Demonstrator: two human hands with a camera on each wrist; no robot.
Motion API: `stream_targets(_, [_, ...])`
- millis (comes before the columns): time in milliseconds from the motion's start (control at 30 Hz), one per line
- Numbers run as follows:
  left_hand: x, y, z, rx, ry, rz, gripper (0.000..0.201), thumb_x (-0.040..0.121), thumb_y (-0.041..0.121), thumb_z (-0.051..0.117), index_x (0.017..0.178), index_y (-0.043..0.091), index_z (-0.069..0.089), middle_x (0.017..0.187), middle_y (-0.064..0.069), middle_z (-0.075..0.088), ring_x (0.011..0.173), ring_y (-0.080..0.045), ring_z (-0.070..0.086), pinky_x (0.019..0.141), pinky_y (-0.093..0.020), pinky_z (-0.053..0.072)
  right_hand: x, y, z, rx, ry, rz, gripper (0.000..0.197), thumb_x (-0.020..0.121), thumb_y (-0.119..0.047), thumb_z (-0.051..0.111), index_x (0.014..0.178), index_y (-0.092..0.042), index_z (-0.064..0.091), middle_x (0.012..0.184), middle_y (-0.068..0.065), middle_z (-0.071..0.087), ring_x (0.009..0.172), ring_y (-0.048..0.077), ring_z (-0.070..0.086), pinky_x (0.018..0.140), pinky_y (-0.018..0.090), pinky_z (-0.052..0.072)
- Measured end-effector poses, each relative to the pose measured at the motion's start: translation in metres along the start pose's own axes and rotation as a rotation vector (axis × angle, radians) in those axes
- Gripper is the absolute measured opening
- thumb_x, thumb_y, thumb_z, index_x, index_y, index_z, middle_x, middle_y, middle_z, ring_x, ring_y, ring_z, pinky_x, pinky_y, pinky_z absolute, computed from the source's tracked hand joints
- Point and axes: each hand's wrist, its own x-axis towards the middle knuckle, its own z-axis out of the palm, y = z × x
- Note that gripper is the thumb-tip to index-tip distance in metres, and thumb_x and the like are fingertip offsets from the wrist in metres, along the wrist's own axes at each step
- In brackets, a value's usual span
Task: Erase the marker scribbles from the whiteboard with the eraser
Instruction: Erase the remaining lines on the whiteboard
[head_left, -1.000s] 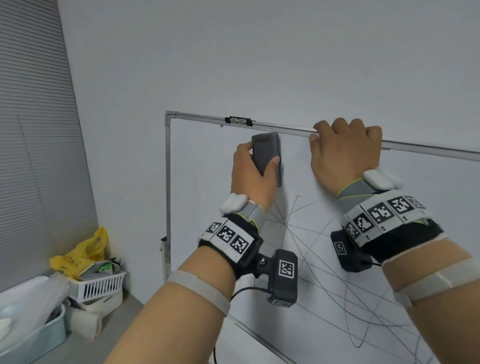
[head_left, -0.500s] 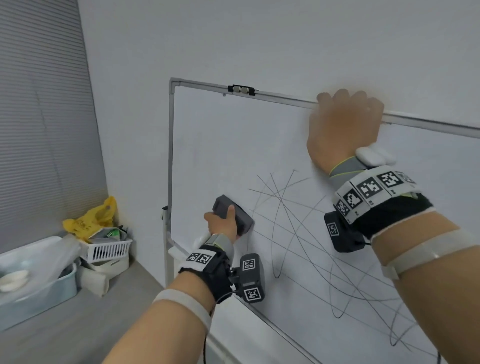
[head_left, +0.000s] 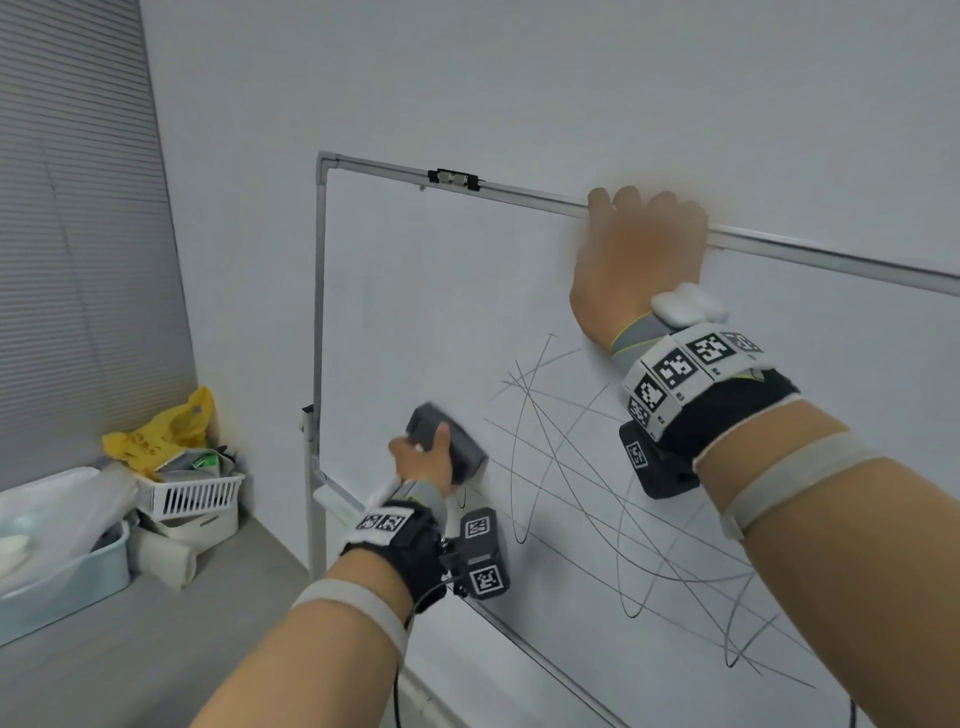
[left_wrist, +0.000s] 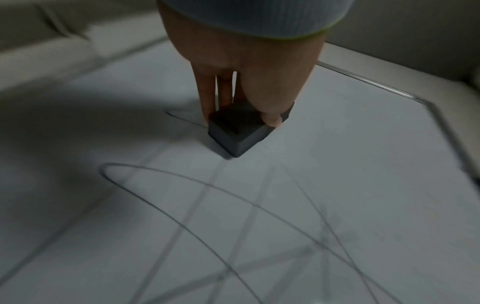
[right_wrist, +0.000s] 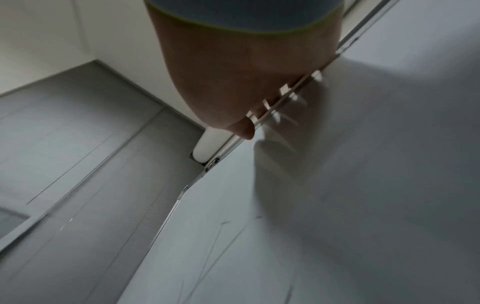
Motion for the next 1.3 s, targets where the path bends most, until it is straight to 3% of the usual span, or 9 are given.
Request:
stream_targets(167, [0.012,-0.033,-0.018,-0.06,0.044,-0.124,0.053,0.091,0.034,0.07,0.128,0.011,0.039,0.125,-0.022,0.06,0.108,-0.042,0.064,0.08,-0.061,0.058,0.003,-0.011,-0.003,-0.004,0.023,-0.007,0.042,0.087,-0.021,0.045,0.127,-0.007,0.047,0.118,0.01,0.052,0.109,0.033,0.046,0.101,0.05,0.029])
stream_targets(333, [-0.021,0.029,0.015,-0.114,-0.076,0.068,0.048,0.091,0.035,0.07,0.12,0.014,0.038,0.122,-0.017,0.057,0.111,-0.037,0.064,0.052,-0.036,0.059,-0.003,-0.004,0.001,0.016,0.007,-0.012,0.056,0.089,-0.024,0.048,0.141,-0.004,0.04,0.128,0.017,0.05,0.117,0.038,0.044,0.109,0.049,0.022])
stream_targets(533, [-0.053,0.061,0.054,-0.002,-0.054,0.439,0.051,0.078,0.055,0.069,0.113,0.026,0.044,0.088,-0.005,0.063,0.089,-0.026,0.069,0.078,-0.051,0.062,-0.005,0.0,0.001,0.031,0.039,-0.046,0.059,0.089,-0.026,0.047,0.145,-0.006,0.039,0.128,0.018,0.05,0.118,0.038,0.044,0.107,0.047,0.014])
stream_targets(633, [-0.031,0.007,0.041,-0.06,0.048,0.24,0.051,0.084,0.05,0.07,0.12,0.022,0.048,0.09,-0.001,0.062,0.09,-0.025,0.066,0.083,-0.054,0.06,-0.004,0.006,0.003,0.037,0.03,-0.058,0.061,0.09,-0.026,0.045,0.148,-0.008,0.036,0.13,0.018,0.048,0.12,0.037,0.042,0.11,0.045,0.015])
stream_targets(767, [0.018,-0.107,0.01,-0.017,0.168,-0.104,0.066,0.076,0.057,0.067,0.13,0.02,0.057,0.124,-0.014,0.067,0.109,-0.039,0.063,0.09,-0.055,0.057,-0.004,0.008,0.009,0.005,0.035,-0.08,0.066,0.082,-0.022,0.042,0.147,-0.01,0.036,0.127,0.017,0.047,0.118,0.036,0.041,0.105,0.046,0.011])
stream_targets(867, [0.039,-0.144,0.002,0.032,0.209,-0.139,0.055,0.09,0.05,0.06,0.136,0.02,0.057,0.132,-0.015,0.064,0.118,-0.042,0.06,0.094,-0.054,0.055,-0.004,0.007,0.007,0.014,0.076,-0.079,0.066,0.08,-0.022,0.044,0.145,-0.007,0.037,0.125,0.019,0.047,0.116,0.036,0.042,0.109,0.046,0.017])
stream_targets(1000, [0.005,-0.074,0.027,0.007,0.197,0.052,0.055,0.077,0.058,0.064,0.114,0.018,0.067,0.119,-0.014,0.068,0.112,-0.039,0.063,0.096,-0.052,0.054,-0.001,0.012,0.006,0.041,0.019,-0.119,0.066,0.08,-0.019,0.045,0.144,-0.007,0.037,0.126,0.018,0.048,0.116,0.036,0.043,0.108,0.043,0.026])
stream_targets(1200, [-0.083,0.071,0.084,0.153,0.12,0.596,0.05,0.088,0.052,0.066,0.129,0.026,0.053,0.088,0.004,0.062,0.082,-0.011,0.063,0.075,-0.028,0.054,0.012,0.031,-0.007,0.134,-0.022,-0.194,0.051,0.087,-0.01,0.039,0.136,-0.018,0.047,0.12,0.009,0.053,0.111,0.032,0.048,0.096,0.041,0.027])
stream_targets(1300, [-0.096,0.077,0.094,0.157,0.096,0.665,0.047,0.09,0.051,0.064,0.13,0.029,0.052,0.087,0.004,0.06,0.079,-0.009,0.062,0.071,-0.027,0.052,0.014,0.043,-0.02,0.13,-0.101,-0.219,0.051,0.088,-0.012,0.035,0.136,-0.024,0.046,0.118,0.004,0.054,0.111,0.031,0.05,0.102,0.049,0.027])
